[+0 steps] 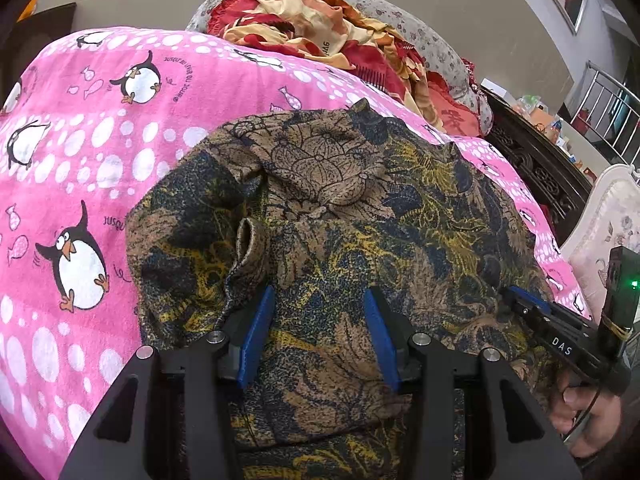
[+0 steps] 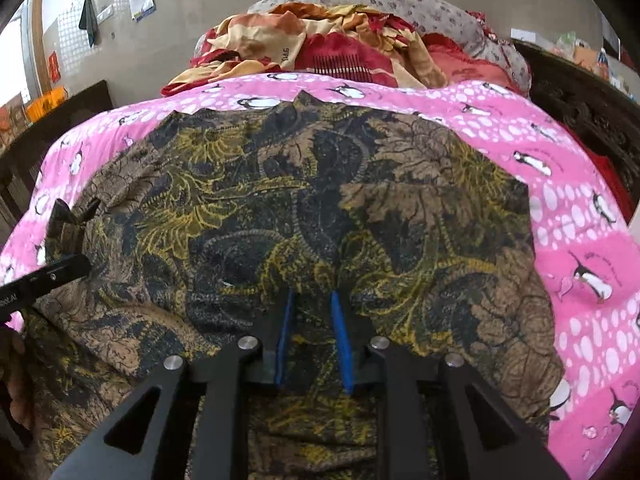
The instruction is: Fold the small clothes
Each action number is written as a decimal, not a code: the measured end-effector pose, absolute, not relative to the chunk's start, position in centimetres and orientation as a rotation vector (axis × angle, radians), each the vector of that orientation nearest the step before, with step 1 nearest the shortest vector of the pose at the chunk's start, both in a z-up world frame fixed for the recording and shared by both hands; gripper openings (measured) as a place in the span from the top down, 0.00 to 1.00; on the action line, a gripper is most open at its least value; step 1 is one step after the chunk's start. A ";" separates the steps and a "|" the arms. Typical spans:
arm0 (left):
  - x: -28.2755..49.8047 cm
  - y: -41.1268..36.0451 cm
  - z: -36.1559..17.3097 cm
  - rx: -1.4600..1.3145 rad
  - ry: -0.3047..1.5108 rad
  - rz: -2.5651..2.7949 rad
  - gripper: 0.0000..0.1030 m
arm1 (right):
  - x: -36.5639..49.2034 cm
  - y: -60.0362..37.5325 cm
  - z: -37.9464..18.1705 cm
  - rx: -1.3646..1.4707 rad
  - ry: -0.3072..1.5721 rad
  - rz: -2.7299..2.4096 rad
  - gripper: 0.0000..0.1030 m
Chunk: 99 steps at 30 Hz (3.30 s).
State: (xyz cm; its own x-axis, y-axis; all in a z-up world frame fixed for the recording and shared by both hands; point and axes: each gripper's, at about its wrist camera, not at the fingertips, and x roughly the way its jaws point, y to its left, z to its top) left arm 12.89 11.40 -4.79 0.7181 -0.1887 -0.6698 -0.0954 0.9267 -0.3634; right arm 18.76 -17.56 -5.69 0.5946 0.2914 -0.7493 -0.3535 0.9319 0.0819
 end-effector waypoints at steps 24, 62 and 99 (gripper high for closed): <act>12.9 11.5 -4.8 -0.394 0.774 -0.054 0.74 | 18.9 -17.4 -5.4 -0.092 0.854 0.368 0.79; 13.2 10.7 -4.4 -0.365 0.783 -0.100 0.56 | 18.7 -15.3 -6.3 -0.188 0.908 0.386 0.00; 13.8 5.0 -1.0 -0.253 0.771 -0.055 0.45 | 19.0 -15.5 -6.4 -0.175 0.907 0.392 0.00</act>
